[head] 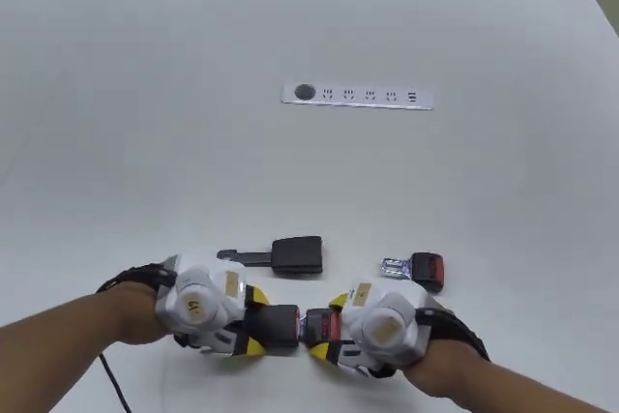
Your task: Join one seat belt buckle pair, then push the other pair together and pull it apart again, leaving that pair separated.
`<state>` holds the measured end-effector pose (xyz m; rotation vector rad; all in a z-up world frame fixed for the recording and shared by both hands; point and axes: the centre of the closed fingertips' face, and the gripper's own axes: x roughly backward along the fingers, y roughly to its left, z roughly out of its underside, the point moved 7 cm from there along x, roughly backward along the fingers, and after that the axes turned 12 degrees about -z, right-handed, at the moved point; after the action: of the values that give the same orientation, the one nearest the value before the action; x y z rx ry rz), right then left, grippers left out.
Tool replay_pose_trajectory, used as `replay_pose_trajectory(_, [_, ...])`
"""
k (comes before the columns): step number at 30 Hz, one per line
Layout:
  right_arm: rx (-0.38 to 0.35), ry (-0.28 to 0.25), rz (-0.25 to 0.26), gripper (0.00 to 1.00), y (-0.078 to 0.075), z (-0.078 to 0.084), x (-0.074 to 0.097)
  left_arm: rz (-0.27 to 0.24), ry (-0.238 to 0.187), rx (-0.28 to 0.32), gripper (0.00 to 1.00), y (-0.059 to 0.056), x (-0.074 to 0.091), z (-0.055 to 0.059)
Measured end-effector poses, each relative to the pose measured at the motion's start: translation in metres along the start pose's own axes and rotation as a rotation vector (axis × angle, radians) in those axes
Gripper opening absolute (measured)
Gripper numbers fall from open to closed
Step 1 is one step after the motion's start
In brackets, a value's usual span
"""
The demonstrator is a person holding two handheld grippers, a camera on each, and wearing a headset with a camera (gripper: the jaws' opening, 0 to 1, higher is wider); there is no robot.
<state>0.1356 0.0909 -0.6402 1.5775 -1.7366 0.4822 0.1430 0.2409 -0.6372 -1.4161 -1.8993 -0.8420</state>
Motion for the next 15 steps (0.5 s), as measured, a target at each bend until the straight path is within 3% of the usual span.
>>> replay_pose_trajectory(15, [0.041,-0.053,-0.012,0.34,0.0021,0.0061,0.0,0.017,-0.051,0.0,0.33,-0.0001,0.0016,0.0004])
